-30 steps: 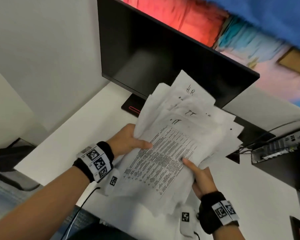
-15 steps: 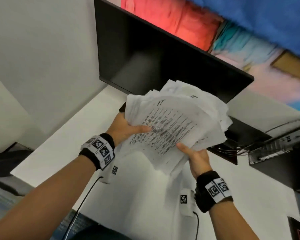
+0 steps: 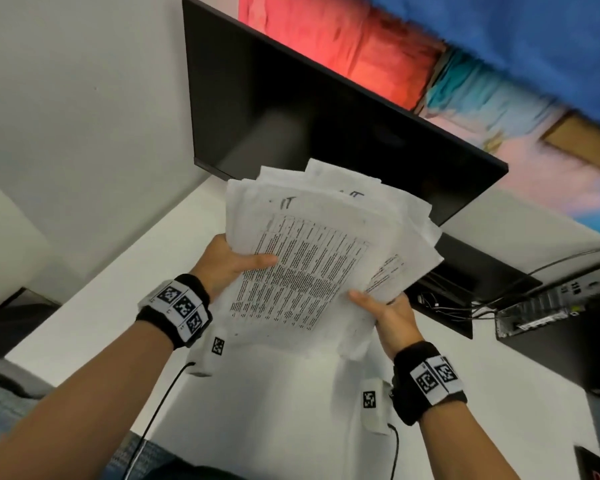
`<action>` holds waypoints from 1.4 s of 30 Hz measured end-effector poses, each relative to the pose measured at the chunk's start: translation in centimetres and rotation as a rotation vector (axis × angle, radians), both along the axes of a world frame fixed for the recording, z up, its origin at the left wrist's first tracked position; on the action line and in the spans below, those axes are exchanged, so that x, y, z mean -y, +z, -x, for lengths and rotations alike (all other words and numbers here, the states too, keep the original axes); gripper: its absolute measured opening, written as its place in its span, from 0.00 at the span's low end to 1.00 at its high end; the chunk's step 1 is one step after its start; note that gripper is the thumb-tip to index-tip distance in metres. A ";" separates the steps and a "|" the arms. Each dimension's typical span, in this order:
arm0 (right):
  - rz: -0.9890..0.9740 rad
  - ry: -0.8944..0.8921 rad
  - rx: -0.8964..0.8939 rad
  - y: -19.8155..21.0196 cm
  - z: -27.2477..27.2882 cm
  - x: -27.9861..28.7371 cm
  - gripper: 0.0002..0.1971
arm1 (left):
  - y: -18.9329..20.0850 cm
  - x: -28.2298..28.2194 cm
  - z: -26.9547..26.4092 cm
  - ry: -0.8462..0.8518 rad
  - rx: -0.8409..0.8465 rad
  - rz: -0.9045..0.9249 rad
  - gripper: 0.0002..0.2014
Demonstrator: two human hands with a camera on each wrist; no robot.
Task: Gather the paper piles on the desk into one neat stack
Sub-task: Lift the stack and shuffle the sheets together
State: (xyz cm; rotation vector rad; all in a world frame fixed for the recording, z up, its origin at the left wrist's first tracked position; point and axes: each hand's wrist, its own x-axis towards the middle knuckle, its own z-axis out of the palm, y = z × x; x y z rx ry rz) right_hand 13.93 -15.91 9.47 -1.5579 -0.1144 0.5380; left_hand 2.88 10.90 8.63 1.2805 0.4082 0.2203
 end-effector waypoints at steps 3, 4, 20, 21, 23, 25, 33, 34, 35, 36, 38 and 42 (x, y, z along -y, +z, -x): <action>-0.061 -0.052 0.015 0.4 0.2 -0.9 0.27 | 0.6 0.7 -0.6 0.016 0.014 -0.019 0.29; -0.093 -0.071 0.041 0.9 0.3 -1.0 0.27 | 1.1 0.9 -0.6 0.051 0.030 -0.012 0.28; -0.174 -0.090 -0.009 1.6 -1.0 -0.3 0.21 | 2.5 -1.0 -1.2 0.113 0.067 -0.091 0.38; -0.195 -0.080 -0.031 1.6 -1.0 -0.5 0.21 | 2.7 -0.9 -1.4 0.076 0.050 -0.085 0.36; -0.204 -0.052 -0.065 1.2 -0.9 -1.3 0.22 | 3.0 -0.3 -2.0 0.001 0.026 -0.071 0.33; -0.189 -0.056 -0.085 0.8 -0.7 -2.1 0.24 | 3.1 0.5 -2.6 -0.047 0.001 -0.093 0.29; -0.222 -0.062 -0.127 0.8 -0.4 0.4 0.25 | 2.3 -0.9 -1.4 -0.052 0.021 -0.046 0.26; -0.193 -0.054 -0.142 0.5 -0.1 0.2 0.25 | 2.1 -0.5 -1.4 -0.087 0.003 -0.049 0.25; -0.165 -0.058 -0.154 0.4 0.1 -0.2 0.24 | 1.8 0.2 -1.6 -0.099 -0.020 -0.056 0.24; -0.140 -0.071 -0.160 0.4 0.3 -0.7 0.23 | 1.6 0.8 -1.9 -0.080 -0.037 -0.066 0.22; -0.119 -0.094 -0.138 0.9 0.2 -1.5 0.22 | 1.7 1.6 -2.4 0.036 -0.049 -0.095 0.19; -0.120 -0.094 0.024 2.1 -0.6 -0.6 0.26 | 3.0 0.4 -2.0 0.211 0.017 0.013 0.18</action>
